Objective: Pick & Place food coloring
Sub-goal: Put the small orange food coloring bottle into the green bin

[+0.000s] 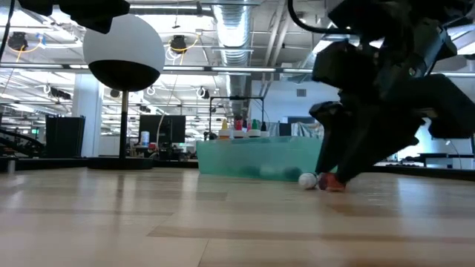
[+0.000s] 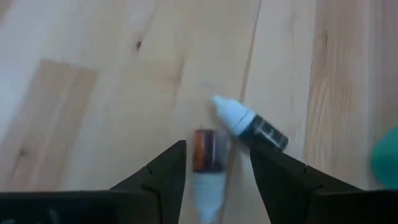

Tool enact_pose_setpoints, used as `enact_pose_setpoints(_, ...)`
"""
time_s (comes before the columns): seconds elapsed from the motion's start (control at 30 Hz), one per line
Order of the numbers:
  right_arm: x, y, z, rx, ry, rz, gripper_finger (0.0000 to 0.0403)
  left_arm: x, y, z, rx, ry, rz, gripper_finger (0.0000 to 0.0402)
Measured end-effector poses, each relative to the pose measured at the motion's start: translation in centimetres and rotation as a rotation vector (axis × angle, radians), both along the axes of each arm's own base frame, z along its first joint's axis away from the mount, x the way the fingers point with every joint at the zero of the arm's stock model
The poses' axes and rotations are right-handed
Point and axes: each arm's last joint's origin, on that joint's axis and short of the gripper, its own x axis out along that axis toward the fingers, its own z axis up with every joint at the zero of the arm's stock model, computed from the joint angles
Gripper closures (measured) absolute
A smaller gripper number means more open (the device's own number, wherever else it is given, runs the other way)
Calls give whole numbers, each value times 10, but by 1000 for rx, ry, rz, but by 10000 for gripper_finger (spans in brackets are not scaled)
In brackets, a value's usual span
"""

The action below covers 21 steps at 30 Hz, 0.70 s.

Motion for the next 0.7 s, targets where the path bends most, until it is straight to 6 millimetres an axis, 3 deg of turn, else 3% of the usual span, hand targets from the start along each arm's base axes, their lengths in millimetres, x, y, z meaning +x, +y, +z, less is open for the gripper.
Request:
enact_pose_setpoints(0.33,2,-1,-7,1,25,-16,233,0,0,-1,-1,7,2,253)
enact_pose_setpoints(0.7,0,-1,-8,11,43,-32,278,0,1,-1,0,9,9,253)
